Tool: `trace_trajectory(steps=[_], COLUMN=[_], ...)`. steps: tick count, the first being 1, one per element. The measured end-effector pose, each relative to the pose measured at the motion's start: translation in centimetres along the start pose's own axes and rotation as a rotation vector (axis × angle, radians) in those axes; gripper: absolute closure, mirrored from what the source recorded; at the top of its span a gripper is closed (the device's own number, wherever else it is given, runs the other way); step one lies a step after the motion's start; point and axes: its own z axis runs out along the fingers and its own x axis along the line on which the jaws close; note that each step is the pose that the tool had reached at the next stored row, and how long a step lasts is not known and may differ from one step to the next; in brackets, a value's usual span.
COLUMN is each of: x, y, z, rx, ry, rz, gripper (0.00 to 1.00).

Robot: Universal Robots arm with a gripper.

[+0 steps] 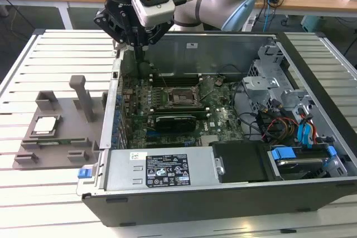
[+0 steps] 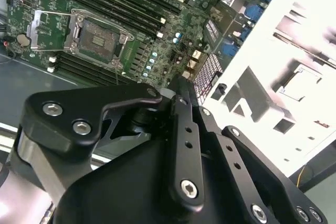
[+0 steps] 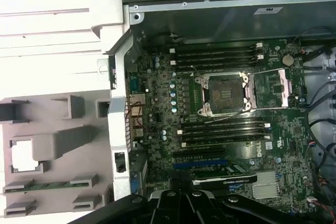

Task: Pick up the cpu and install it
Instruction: 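Reach for the cpu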

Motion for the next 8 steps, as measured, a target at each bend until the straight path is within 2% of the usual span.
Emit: trace_trajectory(steps=[2, 8], x=[0.63, 1.8], y=[-0.05, -0.14], z=[-0.02, -0.05], rx=[0.0001, 0.0], ry=[0.0, 0.0], rz=[0.0, 0.0], gripper=[0.89, 0.89])
